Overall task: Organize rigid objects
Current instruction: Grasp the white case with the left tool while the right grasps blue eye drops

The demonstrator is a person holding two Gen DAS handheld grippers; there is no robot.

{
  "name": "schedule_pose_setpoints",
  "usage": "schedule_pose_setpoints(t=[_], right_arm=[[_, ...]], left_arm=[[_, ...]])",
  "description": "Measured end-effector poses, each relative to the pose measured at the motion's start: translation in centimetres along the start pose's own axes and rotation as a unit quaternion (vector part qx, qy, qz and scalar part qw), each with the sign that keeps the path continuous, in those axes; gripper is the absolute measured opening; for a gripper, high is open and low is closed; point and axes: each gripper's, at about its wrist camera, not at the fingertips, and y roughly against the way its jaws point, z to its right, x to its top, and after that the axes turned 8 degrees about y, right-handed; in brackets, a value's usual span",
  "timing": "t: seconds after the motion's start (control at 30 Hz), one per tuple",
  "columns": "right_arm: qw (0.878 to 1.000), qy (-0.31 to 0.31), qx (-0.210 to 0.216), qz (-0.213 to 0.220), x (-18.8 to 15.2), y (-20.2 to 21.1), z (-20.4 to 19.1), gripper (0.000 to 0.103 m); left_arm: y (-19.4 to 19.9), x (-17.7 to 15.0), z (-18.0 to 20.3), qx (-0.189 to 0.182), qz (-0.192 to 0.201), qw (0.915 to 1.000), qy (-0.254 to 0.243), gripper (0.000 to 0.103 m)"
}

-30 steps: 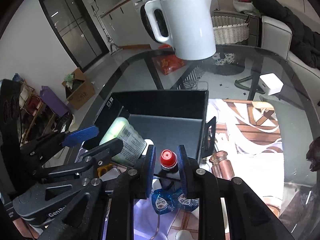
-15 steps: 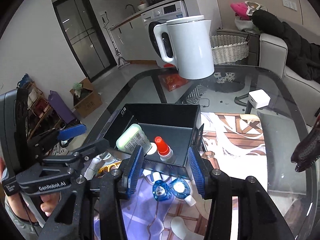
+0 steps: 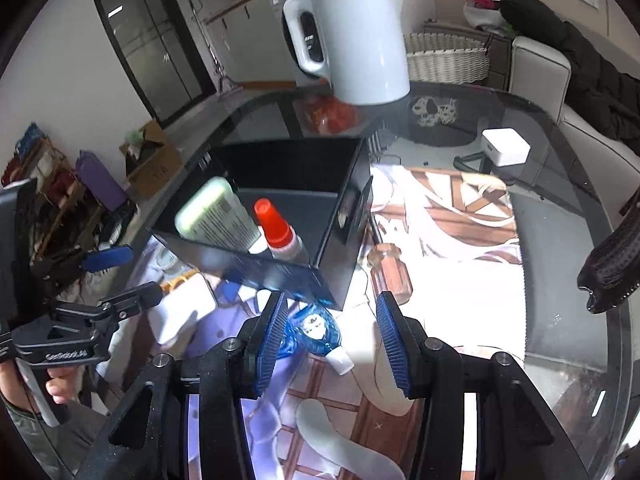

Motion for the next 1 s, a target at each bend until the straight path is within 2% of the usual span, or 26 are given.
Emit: schedule_pose_setpoints(t=[0.23,0.4,0.5,0.57,0.67,0.7,0.73,1.0], right_arm=[[0.999,0.031,-0.006,-0.039,-0.7,-2.9,-1.0,0.038],[0.998,0.04,0.0,-0.04,-0.8,-3.2,-1.6,0.036],[0.998,0.043,0.015,-0.051,-0.9,-3.4,-2.1,0.029],[0.997,0.053,0.009,-0.059,-1.1,-3.9,-2.6,0.027],[0.996,0.058,0.003,-0.061,-1.3,-4.3,-3.0,0.025],[0.996,0.06,0.0,-0.062,-1.3,-4.4,-3.1,0.025],[0.996,0.064,-0.002,-0.062,-1.4,-4.4,-3.3,0.025],[0.996,0.066,0.001,-0.054,-1.5,-3.7,-4.0,0.024]], left_arm=[[-1.8,-1.6,0.5,0.013,-0.032,0.9991,-0.022,0.078],[-2.5,-1.8,0.5,0.012,-0.042,0.9987,-0.024,0.078],[-2.9,-1.8,0.8,0.021,-0.04,0.9986,-0.026,0.077],[-3.0,-1.7,1.0,0.027,-0.038,0.9985,-0.028,0.075],[-2.9,-1.6,1.4,0.033,-0.036,0.9981,-0.038,0.065],[-3.0,-1.6,1.6,0.03,-0.039,0.9979,-0.042,0.053],[-3.3,-1.7,1.8,0.019,-0.05,0.9977,-0.042,0.044],[-2.9,-1.6,2.3,0.015,-0.051,0.9975,-0.047,0.036]])
